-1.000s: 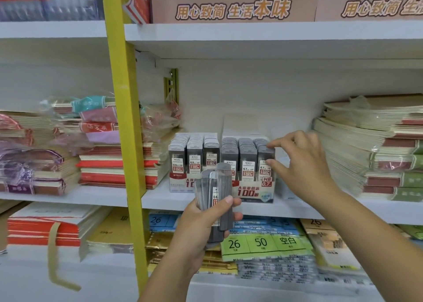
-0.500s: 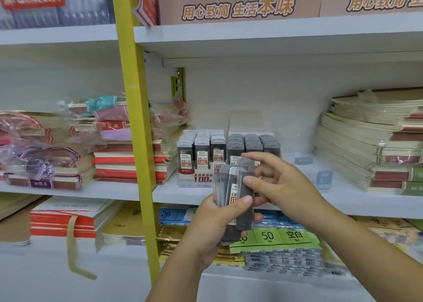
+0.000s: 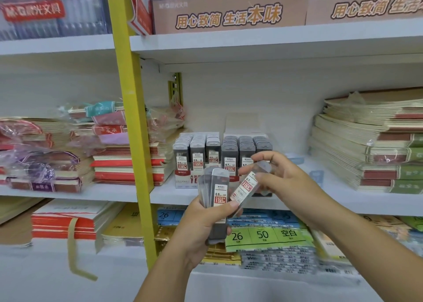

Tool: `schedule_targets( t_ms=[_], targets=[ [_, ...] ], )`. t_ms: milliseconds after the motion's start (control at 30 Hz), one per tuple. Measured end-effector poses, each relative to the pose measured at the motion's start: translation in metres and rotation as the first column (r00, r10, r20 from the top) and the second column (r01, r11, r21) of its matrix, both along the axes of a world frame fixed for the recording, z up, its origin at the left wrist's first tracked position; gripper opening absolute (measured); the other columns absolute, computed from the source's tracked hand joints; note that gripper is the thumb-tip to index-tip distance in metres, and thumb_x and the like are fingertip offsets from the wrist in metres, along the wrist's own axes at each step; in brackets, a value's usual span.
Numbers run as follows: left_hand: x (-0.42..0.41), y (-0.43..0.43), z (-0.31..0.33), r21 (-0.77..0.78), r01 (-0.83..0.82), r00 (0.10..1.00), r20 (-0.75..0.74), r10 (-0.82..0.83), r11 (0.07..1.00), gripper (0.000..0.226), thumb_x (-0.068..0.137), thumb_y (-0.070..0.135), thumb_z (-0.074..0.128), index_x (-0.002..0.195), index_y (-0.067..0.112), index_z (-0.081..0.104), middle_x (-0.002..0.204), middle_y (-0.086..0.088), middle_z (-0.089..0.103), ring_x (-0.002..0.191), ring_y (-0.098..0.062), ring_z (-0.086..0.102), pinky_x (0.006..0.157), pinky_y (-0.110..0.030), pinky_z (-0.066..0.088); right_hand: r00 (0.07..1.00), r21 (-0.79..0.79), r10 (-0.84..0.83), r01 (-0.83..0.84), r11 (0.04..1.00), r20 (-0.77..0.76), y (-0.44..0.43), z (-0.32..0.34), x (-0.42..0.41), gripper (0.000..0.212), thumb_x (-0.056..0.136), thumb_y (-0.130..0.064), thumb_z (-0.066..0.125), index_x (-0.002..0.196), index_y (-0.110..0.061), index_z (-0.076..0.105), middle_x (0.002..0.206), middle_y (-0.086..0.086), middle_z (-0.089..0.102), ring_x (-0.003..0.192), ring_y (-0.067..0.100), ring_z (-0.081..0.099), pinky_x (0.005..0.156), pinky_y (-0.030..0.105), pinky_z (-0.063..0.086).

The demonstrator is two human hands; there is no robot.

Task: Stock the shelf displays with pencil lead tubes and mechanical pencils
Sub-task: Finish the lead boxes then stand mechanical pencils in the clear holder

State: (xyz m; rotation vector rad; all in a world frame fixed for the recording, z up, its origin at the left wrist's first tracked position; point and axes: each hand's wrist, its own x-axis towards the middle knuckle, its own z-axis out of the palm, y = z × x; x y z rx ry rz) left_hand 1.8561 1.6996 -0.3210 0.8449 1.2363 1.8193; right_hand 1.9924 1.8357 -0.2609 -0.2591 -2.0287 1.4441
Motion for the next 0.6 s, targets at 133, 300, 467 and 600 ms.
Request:
schedule_targets(
  t_ms=[133,300,467,600],
  targets=[
    [0.002,-0.001,0.004,0.032,-0.016,1.0,0.002,0.016,0.999,0.052,0.068,0.022,0.086,0.116,0.014,0.068,0.107,-0.011,0.077,0.096,-0.024,0.076,0.052,-0.023,0.056,1.0,-0.065,-0.019,0.017,0.998,-0.023,0.009,0.0,0.005,0.033,0.094,-0.005,0.057,0.12,-0.023,0.049,0.101,0.002,0.075,0.091,0.016,0.071,0.074,0.028,0.053],
    [0.004,0.001,0.003,-0.012,-0.067,0.997,-0.051,0.066,0.998,0.057,0.069,0.034,0.083,0.12,0.017,0.064,0.103,-0.01,0.078,0.1,-0.027,0.075,0.054,-0.025,0.055,0.996,-0.02,-0.063,0.062,0.998,-0.061,0.009,0.001,0.008,0.03,0.088,-0.004,0.065,0.111,-0.022,0.059,0.097,0.003,0.075,0.079,0.019,0.072,0.069,0.028,0.057],
    [0.0,0.002,0.003,-0.036,-0.1,0.991,-0.096,0.096,0.994,0.043,0.079,0.038,0.079,0.11,0.011,0.067,0.085,-0.002,0.077,0.066,-0.014,0.071,0.045,-0.018,0.048,0.856,0.163,-0.285,0.385,0.909,-0.43,0.016,0.025,0.021,0.039,0.088,-0.003,0.065,0.107,-0.037,0.064,0.1,-0.008,0.072,0.091,0.008,0.069,0.075,0.018,0.056],
    [-0.005,0.007,-0.001,-0.011,-0.067,0.993,-0.098,0.066,0.998,0.04,0.07,0.047,0.081,0.091,0.017,0.066,0.066,-0.001,0.06,0.055,-0.013,0.053,0.052,-0.025,0.047,0.833,0.347,-0.31,0.489,0.8,-0.458,0.027,0.031,0.02,0.042,0.09,-0.006,0.064,0.108,-0.044,0.054,0.102,-0.011,0.067,0.096,0.008,0.066,0.083,0.022,0.054]
  ],
)
